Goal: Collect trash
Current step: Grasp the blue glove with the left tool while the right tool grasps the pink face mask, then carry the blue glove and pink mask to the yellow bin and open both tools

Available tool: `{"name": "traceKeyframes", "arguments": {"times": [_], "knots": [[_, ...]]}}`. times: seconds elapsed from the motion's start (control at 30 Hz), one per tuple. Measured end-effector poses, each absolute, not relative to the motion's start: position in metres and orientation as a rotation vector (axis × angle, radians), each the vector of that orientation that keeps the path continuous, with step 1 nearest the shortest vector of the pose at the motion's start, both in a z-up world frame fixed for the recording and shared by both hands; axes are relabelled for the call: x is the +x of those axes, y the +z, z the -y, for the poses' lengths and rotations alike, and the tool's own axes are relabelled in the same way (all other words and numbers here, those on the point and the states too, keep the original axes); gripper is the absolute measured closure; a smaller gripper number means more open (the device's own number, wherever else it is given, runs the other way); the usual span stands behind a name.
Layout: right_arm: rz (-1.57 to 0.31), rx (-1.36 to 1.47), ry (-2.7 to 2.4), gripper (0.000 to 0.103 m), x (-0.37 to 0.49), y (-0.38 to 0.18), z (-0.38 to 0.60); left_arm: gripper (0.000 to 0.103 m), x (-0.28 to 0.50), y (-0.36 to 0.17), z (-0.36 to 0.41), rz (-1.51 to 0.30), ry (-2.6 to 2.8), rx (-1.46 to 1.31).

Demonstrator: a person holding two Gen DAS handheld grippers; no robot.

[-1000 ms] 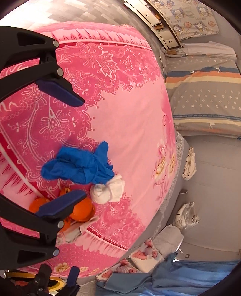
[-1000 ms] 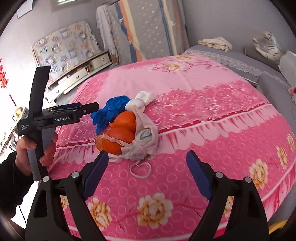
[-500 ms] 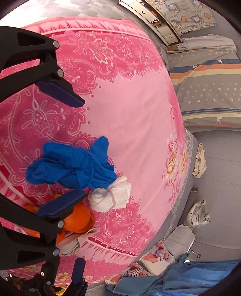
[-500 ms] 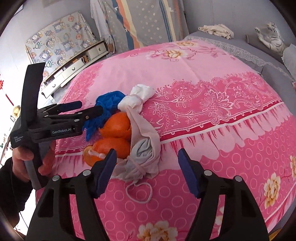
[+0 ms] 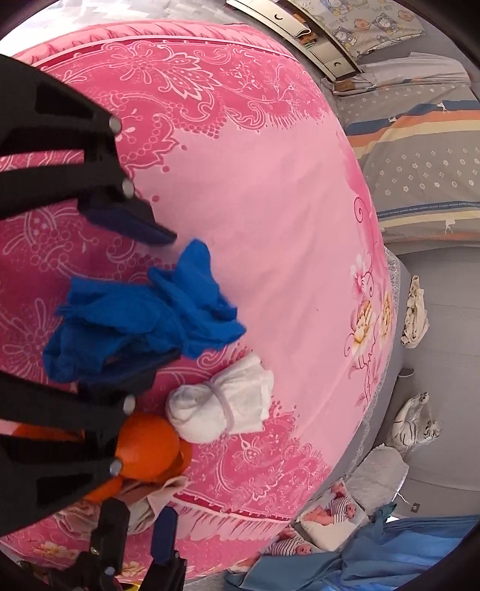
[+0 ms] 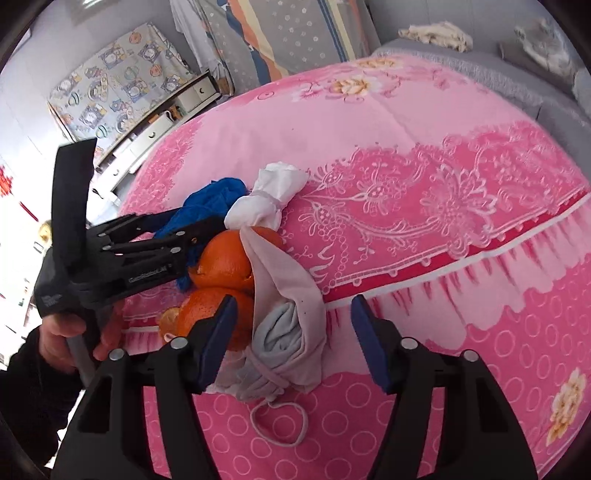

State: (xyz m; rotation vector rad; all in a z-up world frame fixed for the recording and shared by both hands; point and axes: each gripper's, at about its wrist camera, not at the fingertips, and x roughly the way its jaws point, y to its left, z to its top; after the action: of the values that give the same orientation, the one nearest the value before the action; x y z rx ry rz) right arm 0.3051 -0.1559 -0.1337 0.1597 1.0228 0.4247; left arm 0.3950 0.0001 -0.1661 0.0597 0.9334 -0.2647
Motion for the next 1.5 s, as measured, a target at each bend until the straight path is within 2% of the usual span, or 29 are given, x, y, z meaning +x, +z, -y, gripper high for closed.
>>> {"name": "traceKeyframes", "arguments": {"times": [0.1, 0.2, 0.37, 0.77, 1.5], "knots": [[-1.042, 0.194, 0.455, 0.062, 0.305, -0.135, 0.159, 0.073, 0.397, -0.167, -0.003, -0.936, -0.267, 0.058], [-1.053, 0.213, 0.488, 0.075, 0.306, -0.134, 0.156, 0.077, 0.397, -0.167, -0.002, -0.932, -0.269, 0.069], [-1.060, 0.199, 0.539, 0.085, 0.306, -0.130, 0.143, 0.082, 0.392, -0.165, -0.001, -0.912, -0.279, 0.081], [-1.091, 0.222, 0.666, 0.085, 0.281, -0.118, 0.115, 0.082, 0.373, -0.158, -0.039, -0.954, -0.305, -0.093], [-1.075, 0.235, 0.740, 0.085, 0.202, -0.103, 0.093, 0.082, 0.274, -0.151, -0.067, -0.960, -0.368, -0.265]]}}
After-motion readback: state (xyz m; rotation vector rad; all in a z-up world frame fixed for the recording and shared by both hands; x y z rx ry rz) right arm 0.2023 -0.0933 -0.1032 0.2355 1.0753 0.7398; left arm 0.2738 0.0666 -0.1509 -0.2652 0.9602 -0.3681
